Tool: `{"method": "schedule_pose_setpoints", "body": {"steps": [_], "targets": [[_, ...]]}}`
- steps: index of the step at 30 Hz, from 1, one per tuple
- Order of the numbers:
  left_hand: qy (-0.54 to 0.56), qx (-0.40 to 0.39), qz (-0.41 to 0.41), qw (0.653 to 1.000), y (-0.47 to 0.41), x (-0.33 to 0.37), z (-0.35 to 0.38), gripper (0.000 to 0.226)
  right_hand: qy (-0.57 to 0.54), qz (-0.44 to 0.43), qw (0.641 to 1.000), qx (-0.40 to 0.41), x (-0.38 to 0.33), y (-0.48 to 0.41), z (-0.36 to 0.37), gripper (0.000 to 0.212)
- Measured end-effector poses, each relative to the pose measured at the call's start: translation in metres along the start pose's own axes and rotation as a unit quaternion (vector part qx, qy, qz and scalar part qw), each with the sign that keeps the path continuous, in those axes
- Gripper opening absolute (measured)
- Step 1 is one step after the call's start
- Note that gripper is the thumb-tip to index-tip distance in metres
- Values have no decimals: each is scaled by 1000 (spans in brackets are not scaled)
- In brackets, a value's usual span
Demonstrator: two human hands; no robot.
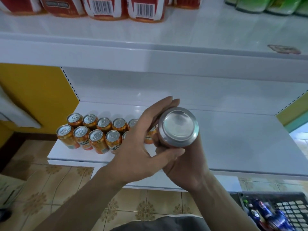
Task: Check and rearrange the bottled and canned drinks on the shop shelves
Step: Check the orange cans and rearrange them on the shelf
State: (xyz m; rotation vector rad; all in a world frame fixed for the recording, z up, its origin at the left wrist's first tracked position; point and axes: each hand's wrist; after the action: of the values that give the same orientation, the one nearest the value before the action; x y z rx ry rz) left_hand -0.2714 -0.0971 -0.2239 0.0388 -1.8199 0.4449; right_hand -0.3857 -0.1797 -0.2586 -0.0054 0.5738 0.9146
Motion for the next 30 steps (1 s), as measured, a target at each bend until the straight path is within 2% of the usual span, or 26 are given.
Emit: {"method": "schedule_pose_setpoints", "body": {"steps": [8, 11, 13, 15, 17, 19, 21, 24, 27, 28, 30], "targets": [[-57, -21, 28, 998, 3, 3, -6, 80, 38, -57, 997, -20, -17, 6, 13, 63], [-91, 8, 48, 995, 0, 3, -10, 76, 95, -75, 992, -39, -18, 3, 9, 52], [-89, 33, 47, 994, -1, -1, -13, 73, 164, -91, 982, -34, -17, 1, 3, 59], [-13, 60, -3, 998, -2, -2, -13, 68, 219, -112, 968, -38, -17, 0, 0, 74], [141, 92, -93, 981, -2, -2, -10, 62, 260, -166, 951, -38, -17, 0, -3, 82], [232, 141, -203, 941, -4, -2, -6, 52, 331, -230, 914, -40, -15, 3, -5, 75], [223, 159, -276, 921, -6, -5, -5, 55, 380, -272, 884, -28, -14, 6, -3, 61], [192, 125, -269, 936, -5, -12, -7, 61, 386, -267, 883, 29, -16, 7, 4, 46], [188, 65, -197, 960, -5, -13, -11, 52, 383, -223, 895, 45, -17, 6, 6, 57], [190, 70, -202, 958, -6, -13, -11, 45, 393, -220, 892, 40, -17, 6, 6, 59], [230, 99, -258, 933, -11, -8, -9, 39, 431, -250, 867, 20, -18, 7, 3, 49]]}}
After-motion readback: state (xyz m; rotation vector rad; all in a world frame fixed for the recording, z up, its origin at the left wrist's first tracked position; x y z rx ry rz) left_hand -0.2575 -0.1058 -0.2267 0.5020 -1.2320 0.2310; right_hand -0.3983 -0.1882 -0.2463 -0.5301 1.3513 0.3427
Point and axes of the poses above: each hand's wrist, its own y-axis away from the middle knuckle, its own z-axis out of the palm, x = y × z, and after that the axes turned 12 degrees about -z, right-handed
